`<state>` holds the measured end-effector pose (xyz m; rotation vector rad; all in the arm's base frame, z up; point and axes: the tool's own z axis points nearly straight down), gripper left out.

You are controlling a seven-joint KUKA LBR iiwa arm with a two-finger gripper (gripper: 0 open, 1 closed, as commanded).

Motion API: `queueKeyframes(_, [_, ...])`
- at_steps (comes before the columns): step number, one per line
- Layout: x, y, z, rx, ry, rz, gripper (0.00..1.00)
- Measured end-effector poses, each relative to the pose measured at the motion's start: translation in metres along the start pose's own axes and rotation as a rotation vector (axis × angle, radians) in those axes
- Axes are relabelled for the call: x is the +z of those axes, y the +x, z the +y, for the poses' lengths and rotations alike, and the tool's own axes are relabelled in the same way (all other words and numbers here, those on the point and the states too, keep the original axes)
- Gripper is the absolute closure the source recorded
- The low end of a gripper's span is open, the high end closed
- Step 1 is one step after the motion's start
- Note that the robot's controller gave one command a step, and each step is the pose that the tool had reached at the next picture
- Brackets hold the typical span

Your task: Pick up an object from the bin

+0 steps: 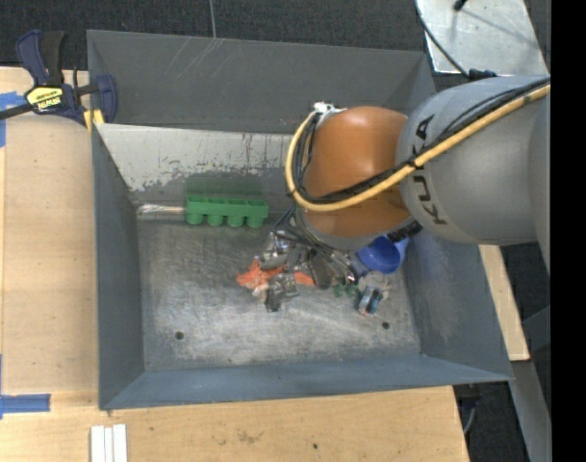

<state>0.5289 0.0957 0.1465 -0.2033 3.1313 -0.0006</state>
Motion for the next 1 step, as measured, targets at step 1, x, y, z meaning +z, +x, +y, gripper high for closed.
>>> queueKeyframes(1, [-0.0089,-0.0004,0.0,0.001,0.0,-0.001,1.0])
